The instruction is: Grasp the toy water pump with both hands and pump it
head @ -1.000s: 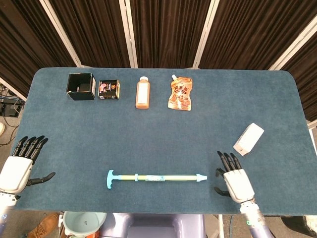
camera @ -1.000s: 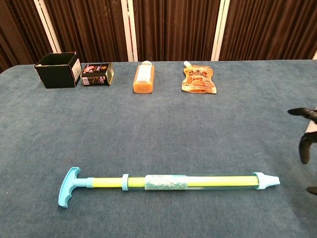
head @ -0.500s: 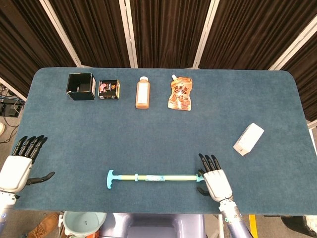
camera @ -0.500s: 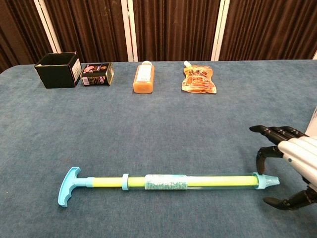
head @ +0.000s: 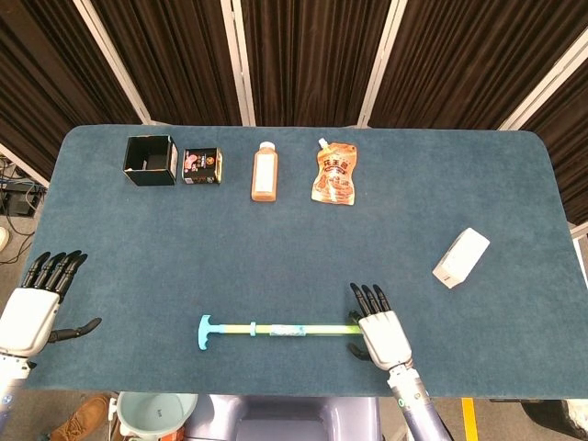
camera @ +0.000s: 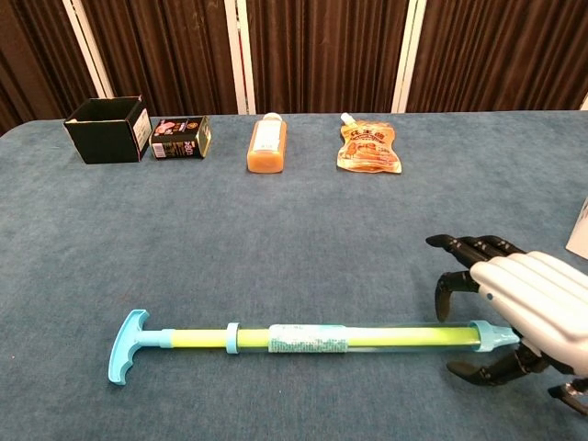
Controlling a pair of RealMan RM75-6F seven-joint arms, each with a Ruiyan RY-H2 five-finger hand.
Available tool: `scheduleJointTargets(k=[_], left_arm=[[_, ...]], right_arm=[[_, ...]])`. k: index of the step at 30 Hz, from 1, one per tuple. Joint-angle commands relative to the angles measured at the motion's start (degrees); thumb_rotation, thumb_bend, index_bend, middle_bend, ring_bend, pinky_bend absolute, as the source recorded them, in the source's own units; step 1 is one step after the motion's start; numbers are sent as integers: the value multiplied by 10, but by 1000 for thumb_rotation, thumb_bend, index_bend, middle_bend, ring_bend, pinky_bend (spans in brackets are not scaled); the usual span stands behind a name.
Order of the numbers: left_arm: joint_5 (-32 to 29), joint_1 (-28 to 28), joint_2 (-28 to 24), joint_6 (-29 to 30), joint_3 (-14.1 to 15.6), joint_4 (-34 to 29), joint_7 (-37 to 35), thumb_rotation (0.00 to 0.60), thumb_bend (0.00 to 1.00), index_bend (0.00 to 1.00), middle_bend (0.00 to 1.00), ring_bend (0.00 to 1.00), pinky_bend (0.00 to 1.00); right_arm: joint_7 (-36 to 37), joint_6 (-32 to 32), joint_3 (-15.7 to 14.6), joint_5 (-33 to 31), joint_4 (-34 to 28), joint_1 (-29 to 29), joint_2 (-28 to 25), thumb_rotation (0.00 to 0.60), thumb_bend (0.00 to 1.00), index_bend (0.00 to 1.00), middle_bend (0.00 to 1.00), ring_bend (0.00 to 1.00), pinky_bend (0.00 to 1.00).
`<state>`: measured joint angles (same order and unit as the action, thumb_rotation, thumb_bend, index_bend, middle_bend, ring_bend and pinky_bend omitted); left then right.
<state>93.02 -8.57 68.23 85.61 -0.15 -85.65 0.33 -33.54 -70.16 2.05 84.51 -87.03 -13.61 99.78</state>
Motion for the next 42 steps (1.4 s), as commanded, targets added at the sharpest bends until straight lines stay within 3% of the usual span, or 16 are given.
scheduleJointTargets(k=[1,8,16,23,31,34,42], left_arm=[[0,0,-1,1,0,0,-1,600,126,48,63,67,54],[0,0,-2,0,1,0,-4,600,126,48,63,67,54],[-2,-1,-1,-2,1,0,-2,600,125,53,64,67,54],[3,-12,13,-10,-3,13,-4,600,130,214,77,67,54],[34,-51,66,-39,-3,68,-59,600,181,349,58,62,54],[61,-72,108,-31,-7,102,-75,600,186,410,46,61,54],[72,-114,172,-59,-14,142,-107,600,185,457,45,56,54]], right_arm=[[0,5,1,-4,6,-5,8,600,289,462,40,0,0],[2,13,-1,-5,20,-14,21,600,313,501,45,0,0],[1,12,2,-12,28,-18,25,600,340,652,96,6,0],[7,1,4,-11,27,-18,27,600,372,779,156,42,0],[15,-7,6,1,0,-25,11,600,402,800,174,61,6],[7,-9,2,8,-14,-27,6,600,400,800,175,64,12],[-5,-16,-7,20,-37,-29,4,600,389,801,177,67,12]])
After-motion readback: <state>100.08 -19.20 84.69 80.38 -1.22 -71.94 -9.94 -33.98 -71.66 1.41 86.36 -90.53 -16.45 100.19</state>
